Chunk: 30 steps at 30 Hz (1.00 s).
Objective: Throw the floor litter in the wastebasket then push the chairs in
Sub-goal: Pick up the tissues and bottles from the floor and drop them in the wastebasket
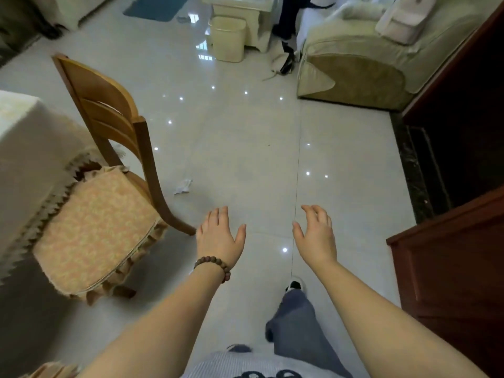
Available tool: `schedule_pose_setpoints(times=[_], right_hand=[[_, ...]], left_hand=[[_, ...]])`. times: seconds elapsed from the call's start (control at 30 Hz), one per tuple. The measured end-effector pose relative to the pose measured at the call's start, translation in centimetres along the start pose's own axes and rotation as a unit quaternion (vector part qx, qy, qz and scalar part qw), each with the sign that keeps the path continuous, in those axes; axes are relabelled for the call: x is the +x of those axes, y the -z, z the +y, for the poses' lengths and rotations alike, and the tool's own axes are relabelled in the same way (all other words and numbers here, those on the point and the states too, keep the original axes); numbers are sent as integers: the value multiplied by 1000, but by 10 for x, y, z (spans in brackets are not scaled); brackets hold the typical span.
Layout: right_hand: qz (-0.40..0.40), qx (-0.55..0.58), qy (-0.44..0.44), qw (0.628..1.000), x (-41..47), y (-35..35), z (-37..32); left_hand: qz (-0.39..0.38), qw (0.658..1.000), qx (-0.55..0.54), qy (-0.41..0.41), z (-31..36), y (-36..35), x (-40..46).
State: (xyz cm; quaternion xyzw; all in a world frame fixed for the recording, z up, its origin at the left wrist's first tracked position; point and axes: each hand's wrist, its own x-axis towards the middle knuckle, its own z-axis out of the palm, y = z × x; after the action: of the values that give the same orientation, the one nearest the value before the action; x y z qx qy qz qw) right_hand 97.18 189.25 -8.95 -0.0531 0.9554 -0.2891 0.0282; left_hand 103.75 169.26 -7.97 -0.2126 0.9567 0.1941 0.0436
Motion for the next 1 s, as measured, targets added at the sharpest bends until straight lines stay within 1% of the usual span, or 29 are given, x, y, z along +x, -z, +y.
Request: schedule_pose_setpoints(times=[0.17,0.33,0.43,0.53,0.63,0.8,1.0], right_hand=[[-15,4,39,999,137,-10,8],[-55,-6,84,995,301,-4,16],[-73,-13,118,990,390,4,9],[-95,-23,151,984,465,1,-10],[-130,-30,188,973,522,-14,-39],[-183,-27,262,947,598,-58,-99],[-232,-38,356,905,688,-144,-195]], left_hand=[[17,999,-2,50,25,-10,116],[38,993,-33,106,82,-14,250],[60,987,-57,137,117,-3,319],[75,979,-76,173,135,9,374],[85,968,-80,222,130,17,416],[108,939,-97,311,100,29,481],[140,902,-124,389,27,40,573]])
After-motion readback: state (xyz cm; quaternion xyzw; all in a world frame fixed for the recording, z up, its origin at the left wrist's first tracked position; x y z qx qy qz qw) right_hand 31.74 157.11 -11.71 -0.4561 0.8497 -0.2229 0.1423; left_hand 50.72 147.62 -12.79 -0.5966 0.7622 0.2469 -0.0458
